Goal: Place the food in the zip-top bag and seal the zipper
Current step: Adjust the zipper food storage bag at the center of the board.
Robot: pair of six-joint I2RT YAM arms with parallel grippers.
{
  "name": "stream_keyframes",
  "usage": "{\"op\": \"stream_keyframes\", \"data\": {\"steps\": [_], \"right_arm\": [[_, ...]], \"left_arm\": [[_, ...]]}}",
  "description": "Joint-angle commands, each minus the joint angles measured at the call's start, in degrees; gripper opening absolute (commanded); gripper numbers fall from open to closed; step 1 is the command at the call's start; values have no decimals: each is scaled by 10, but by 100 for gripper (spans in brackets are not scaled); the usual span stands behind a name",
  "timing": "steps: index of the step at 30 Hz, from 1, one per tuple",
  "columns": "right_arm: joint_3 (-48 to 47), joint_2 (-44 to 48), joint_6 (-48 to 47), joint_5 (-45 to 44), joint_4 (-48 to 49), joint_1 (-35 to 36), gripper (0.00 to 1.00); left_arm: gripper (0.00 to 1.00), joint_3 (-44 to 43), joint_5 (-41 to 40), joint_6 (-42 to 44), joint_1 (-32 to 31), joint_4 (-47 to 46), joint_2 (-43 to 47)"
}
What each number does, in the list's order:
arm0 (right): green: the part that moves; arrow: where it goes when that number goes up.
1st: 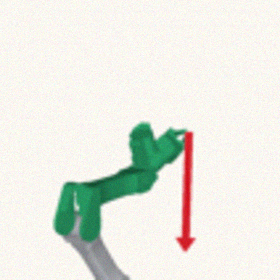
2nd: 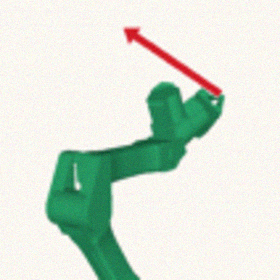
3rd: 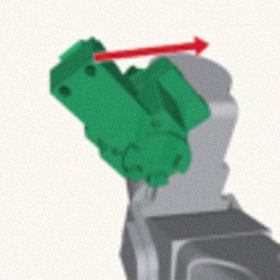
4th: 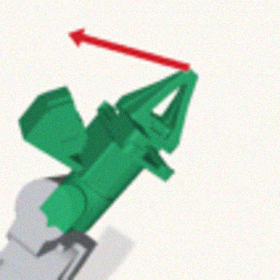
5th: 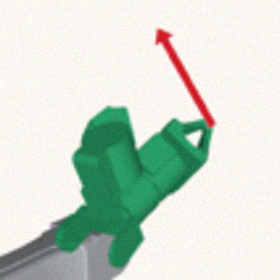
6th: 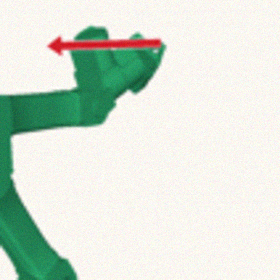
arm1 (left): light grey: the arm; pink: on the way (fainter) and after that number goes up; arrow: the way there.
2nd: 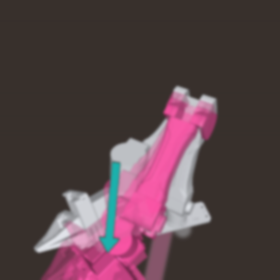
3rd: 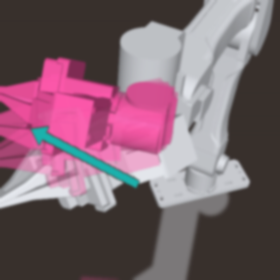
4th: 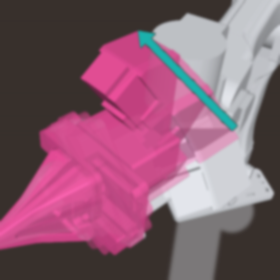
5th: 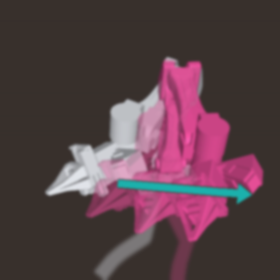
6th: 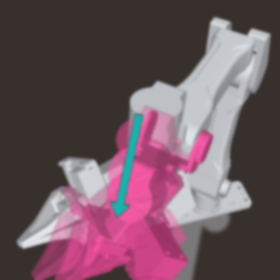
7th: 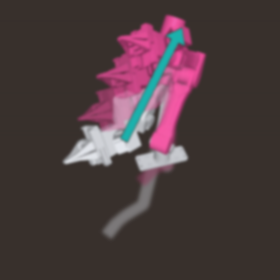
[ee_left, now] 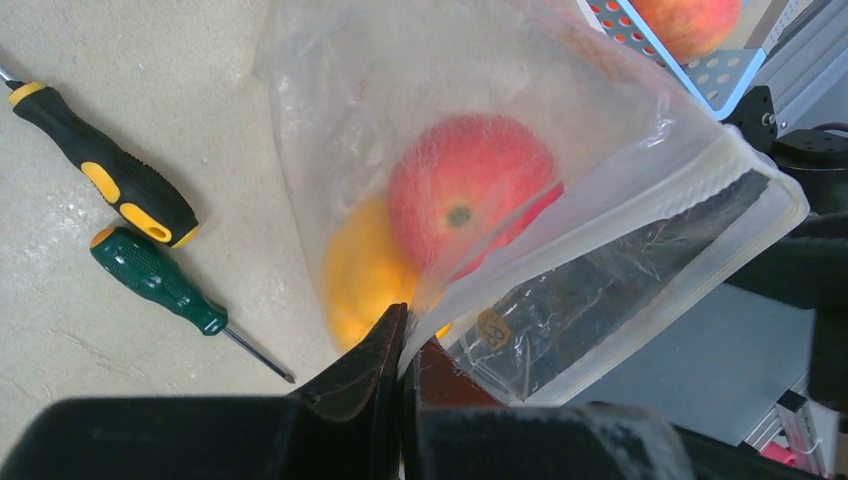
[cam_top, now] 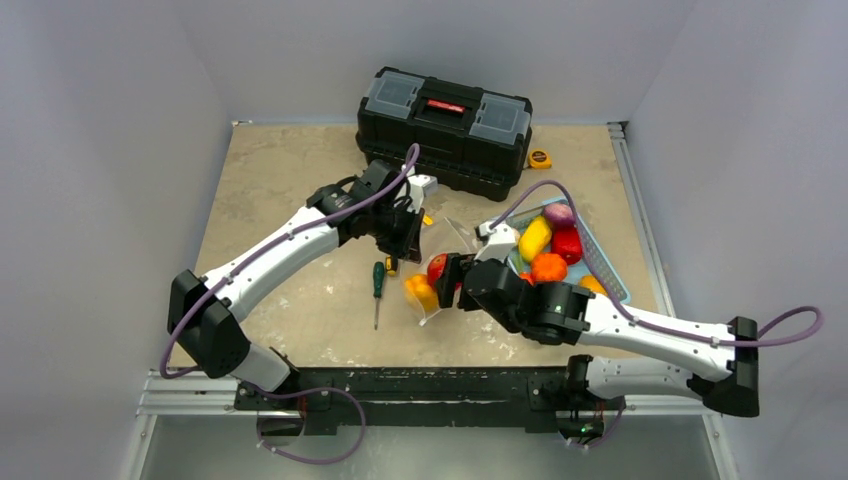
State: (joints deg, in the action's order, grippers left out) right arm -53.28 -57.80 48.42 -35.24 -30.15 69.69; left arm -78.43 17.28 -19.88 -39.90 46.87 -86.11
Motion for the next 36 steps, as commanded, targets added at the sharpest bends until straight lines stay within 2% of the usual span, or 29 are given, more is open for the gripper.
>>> {"op": "stream_keyframes", "data": {"steps": [1, 3, 4, 5, 7, 10, 13, 15, 17, 21, 22, 24, 27, 30, 32, 34, 36], "right_arm": [[4, -34, -2, 55, 37, 0, 52], [-22, -45, -16, 58, 33, 0, 19], [-42, -48, -25, 54, 25, 0, 6], [-66, -49, -34, 44, 14, 0, 0], [-113, -44, -58, 25, 0, 0, 0], [-148, -17, -85, 55, 24, 0, 0], [-133, 22, -94, 83, 72, 0, 0], [-87, 47, -91, 96, 121, -1, 0], [-36, 57, -68, 100, 146, -12, 0], [58, 24, -29, 198, 191, -97, 0], [67, 9, -23, 217, 188, -116, 0], [32, -17, -24, 225, 146, -129, 0], [-63, -19, -66, 229, 92, -119, 0], [-89, 27, -88, 270, 147, -106, 0], [-66, 55, -93, 284, 206, -105, 0], [-28, 61, -71, 261, 224, -107, 0], [7, 38, -44, 219, 193, -115, 0]], "left_arm": [[0, -16, -13, 15, -2, -6, 26], [0, -19, -33, 21, -2, -1, 38], [0, -19, -45, 26, -2, 0, 48], [0, -18, -59, 33, -2, 0, 61], [0, -11, -89, 42, -2, -14, 98], [0, 30, -107, 55, -4, -75, 180], [0, 73, -108, 64, -4, -130, 248], [0, 95, -106, 59, -4, -154, 263], [0, 85, -91, 49, -5, -140, 231], [0, -45, -71, 30, -4, 33, 71], [0, -55, -58, 31, -4, 44, 56], [0, -23, -21, 37, -4, -1, 106], [0, 68, 22, 39, -4, -152, 238], [0, 134, 12, 40, -4, -230, 315], [0, 129, -23, 39, -4, -206, 293], [0, 72, -80, 32, -4, -100, 212], [0, -28, -114, 30, -4, 30, 103]]}}
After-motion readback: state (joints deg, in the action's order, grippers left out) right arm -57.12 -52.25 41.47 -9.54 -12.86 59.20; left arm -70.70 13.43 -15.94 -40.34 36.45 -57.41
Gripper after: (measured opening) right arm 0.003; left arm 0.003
